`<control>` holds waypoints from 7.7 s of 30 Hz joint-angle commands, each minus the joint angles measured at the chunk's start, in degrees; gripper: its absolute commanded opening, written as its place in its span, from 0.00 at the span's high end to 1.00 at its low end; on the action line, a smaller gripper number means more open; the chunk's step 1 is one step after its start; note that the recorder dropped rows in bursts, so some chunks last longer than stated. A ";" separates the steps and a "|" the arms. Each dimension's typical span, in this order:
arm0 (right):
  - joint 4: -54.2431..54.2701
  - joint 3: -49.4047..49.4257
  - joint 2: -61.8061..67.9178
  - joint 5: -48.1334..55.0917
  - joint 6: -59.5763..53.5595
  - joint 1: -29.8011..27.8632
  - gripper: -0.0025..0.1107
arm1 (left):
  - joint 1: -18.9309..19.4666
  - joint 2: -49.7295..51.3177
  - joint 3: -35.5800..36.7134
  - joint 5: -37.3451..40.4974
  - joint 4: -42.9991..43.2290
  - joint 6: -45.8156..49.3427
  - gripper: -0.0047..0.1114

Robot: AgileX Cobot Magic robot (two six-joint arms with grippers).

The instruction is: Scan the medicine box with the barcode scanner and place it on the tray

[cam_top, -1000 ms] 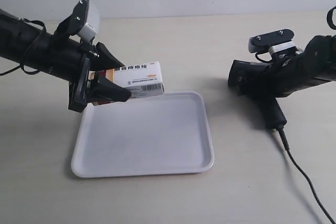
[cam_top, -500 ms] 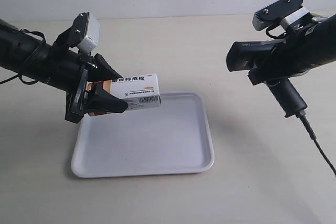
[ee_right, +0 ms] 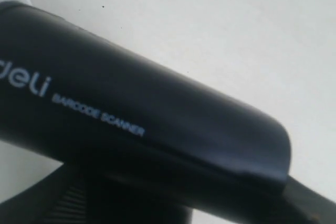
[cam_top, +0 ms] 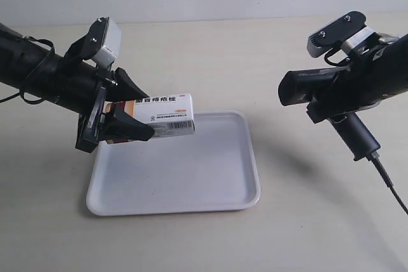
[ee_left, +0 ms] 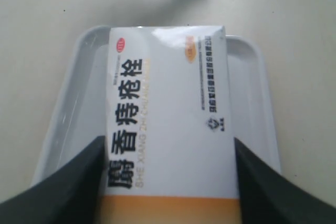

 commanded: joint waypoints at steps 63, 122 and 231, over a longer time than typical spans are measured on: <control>0.19 3.99 -1.39 -2.33 0.62 0.05 0.98 | 6.55 1.75 -2.77 13.75 2.38 0.10 0.96; -26.51 3.89 -2.41 -0.96 19.18 -0.09 0.98 | -7.15 1.72 -5.22 -8.23 5.51 0.10 0.96; -22.18 4.01 8.60 -10.31 27.40 0.10 0.98 | -8.33 8.84 -9.39 -9.35 -2.27 0.10 0.96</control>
